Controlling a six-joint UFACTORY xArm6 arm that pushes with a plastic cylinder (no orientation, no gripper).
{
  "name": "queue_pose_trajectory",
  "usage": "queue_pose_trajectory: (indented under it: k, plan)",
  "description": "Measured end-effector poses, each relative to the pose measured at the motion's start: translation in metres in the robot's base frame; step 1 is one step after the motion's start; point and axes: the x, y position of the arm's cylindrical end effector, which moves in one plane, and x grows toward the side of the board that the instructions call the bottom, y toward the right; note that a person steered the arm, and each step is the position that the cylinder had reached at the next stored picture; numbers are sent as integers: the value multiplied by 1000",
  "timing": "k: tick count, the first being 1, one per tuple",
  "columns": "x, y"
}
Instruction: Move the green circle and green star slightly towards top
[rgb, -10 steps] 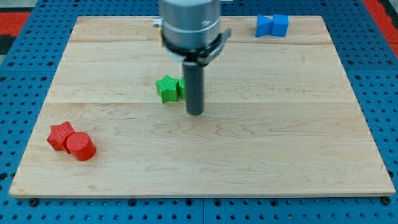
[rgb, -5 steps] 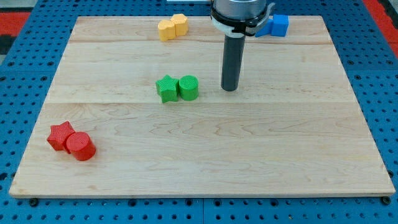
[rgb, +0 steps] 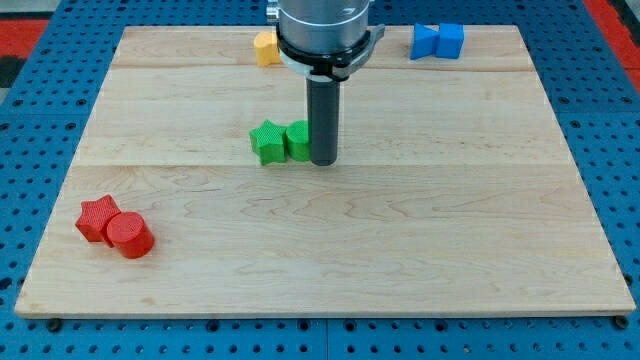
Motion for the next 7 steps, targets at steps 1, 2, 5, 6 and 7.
queue_pose_trajectory:
  k: [1,2,5,6,7]
  plan:
    - [-4,-13]
    - [-7,-23]
    - [-8,-27]
    - [-7,-30]
    - [-7,-31]
